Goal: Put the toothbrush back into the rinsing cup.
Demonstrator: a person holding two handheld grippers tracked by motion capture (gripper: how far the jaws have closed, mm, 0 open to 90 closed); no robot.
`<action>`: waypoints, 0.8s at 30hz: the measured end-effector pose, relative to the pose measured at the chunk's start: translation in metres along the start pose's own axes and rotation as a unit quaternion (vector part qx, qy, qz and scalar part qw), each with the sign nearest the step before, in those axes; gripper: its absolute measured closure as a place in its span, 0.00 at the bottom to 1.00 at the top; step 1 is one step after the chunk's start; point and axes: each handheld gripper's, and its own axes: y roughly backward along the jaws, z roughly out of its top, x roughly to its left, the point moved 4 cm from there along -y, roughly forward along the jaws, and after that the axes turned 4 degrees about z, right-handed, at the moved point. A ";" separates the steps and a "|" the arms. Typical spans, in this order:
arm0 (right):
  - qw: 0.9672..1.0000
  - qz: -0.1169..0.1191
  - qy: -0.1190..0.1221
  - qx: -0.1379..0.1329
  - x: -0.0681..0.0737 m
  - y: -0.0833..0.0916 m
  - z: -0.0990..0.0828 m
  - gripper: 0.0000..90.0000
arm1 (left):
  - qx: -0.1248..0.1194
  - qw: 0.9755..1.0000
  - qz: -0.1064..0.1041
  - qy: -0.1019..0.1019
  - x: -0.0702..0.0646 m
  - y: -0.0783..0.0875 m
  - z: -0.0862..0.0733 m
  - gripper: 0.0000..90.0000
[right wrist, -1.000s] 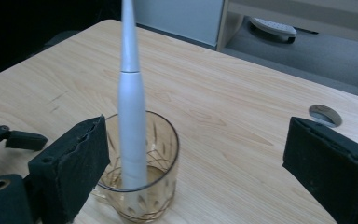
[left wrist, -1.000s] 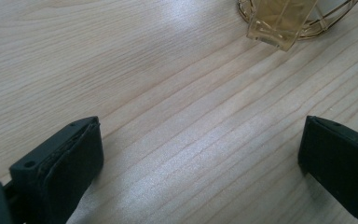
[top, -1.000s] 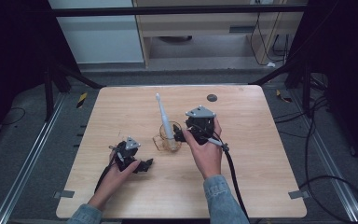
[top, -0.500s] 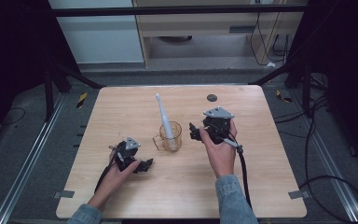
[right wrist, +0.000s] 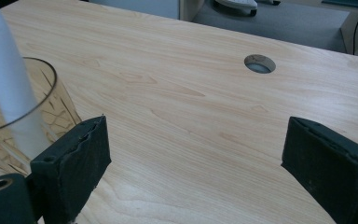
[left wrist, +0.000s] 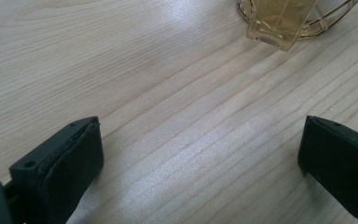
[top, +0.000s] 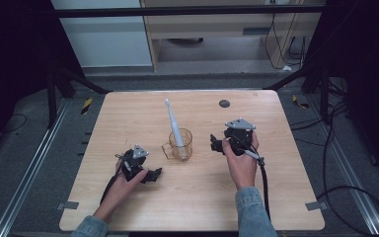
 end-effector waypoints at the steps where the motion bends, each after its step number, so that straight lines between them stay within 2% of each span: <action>1: 1.000 -0.001 0.001 0.001 -0.002 0.000 -0.001 0.09 | 0.000 1.000 0.000 0.000 0.000 0.000 0.000 0.00; 19: 0.999 -0.025 -0.018 0.023 -0.029 -0.004 -0.023 0.09 | 0.000 1.000 0.000 0.001 0.000 0.000 0.000 0.00; 24: 0.998 -0.033 -0.031 0.031 -0.040 -0.006 -0.033 0.09 | 0.000 1.000 0.000 0.001 0.000 0.000 0.000 0.00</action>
